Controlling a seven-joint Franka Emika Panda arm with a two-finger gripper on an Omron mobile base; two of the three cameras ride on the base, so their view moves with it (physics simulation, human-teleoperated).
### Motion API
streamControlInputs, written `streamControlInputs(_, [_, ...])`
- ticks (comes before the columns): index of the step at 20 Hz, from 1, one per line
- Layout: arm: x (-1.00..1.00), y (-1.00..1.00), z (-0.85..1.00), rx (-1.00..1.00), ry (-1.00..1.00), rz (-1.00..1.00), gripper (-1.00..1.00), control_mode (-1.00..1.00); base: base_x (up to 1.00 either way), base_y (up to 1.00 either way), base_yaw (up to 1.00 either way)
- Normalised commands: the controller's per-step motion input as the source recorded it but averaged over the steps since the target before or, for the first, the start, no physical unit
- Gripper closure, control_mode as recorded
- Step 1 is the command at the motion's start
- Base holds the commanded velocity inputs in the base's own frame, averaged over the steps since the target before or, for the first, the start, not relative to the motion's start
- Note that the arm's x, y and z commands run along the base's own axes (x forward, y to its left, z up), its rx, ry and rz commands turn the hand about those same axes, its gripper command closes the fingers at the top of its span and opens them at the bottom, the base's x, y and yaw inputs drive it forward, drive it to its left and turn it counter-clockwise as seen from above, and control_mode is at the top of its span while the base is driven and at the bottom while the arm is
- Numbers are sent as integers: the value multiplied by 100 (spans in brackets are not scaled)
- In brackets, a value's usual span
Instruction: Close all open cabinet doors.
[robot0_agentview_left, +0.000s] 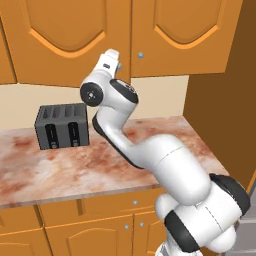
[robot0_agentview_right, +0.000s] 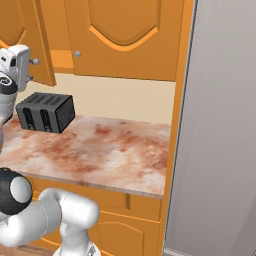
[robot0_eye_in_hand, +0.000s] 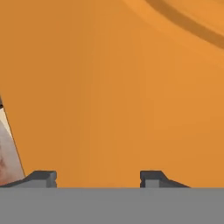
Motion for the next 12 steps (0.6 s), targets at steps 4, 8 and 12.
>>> streamControlInputs(4, [77,-12,30,0,0,0,-100,-100,0,0,0])
streamControlInputs(8, [83,-1,33,0,2,0,-100,-100,0,0,0])
streamControlInputs(12, [81,0,24,0,4,0,-100,-100,0,0,0])
